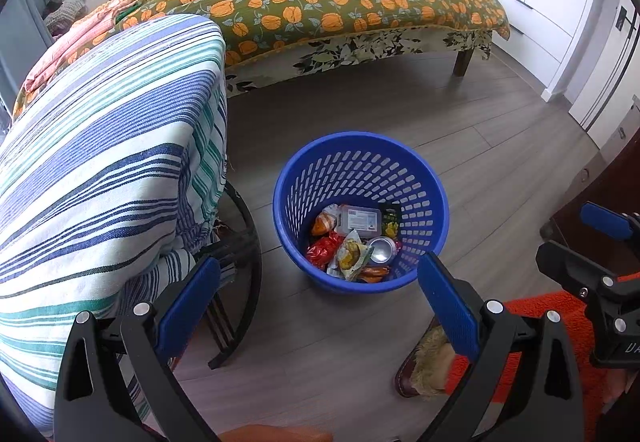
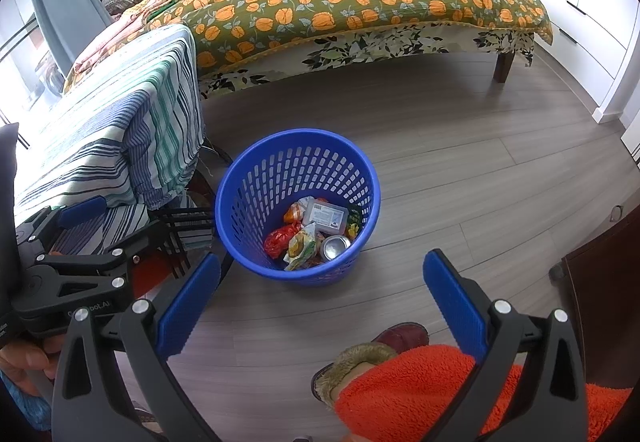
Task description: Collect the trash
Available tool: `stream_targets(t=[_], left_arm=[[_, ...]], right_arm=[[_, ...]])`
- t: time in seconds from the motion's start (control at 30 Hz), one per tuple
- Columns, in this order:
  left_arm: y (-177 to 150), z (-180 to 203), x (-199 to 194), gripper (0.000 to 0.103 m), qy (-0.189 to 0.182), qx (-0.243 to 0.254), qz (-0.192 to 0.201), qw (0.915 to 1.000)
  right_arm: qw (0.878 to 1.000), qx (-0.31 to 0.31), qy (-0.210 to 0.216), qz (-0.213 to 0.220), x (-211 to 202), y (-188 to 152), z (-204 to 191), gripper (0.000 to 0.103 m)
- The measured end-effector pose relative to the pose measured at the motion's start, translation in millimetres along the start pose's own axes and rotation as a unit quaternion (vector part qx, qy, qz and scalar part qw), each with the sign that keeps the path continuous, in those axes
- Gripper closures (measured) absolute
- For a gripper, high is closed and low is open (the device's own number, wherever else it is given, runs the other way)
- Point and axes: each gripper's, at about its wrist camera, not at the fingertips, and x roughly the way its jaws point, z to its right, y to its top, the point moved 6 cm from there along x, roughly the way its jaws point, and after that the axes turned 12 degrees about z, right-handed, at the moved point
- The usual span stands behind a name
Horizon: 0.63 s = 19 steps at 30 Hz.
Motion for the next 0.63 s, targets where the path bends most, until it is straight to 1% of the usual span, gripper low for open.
stream_targets(t=[0.2, 0.33, 0.43, 0.47, 0.63], left_arm=[[0.6, -7.0, -1.9, 0.005, 0.009, -0.003, 0.01, 0.9999], [1.0, -6.6, -3.9, 0.005, 0.015, 0.005, 0.016, 0.9997], [0.3, -6.3, -2.3, 0.005, 0.02, 0.005, 0.004, 0.9998], [-0.3, -8.2, -1.6, 0.005, 0.016, 0.003, -0.001, 0.9999], [0.9, -4.4, -2.0, 0.005, 0.018, 0.004, 0.0, 0.9998]], right_arm=[[1.0, 0.0, 0.0, 0.0, 0.2, -0.2, 0.6, 0.005], [1.0, 0.0, 0.0, 0.0, 0.6, -0.2, 1.1, 0.005], [1.0, 0.0, -0.002, -0.001, 1.4, -3.0, 3.0, 0.005], [1.0, 0.0, -0.002, -0.001, 1.7, -2.8, 4.0, 0.005], [1.0, 0.001, -0.002, -0.001, 0.5, -2.5, 6.0, 0.005]])
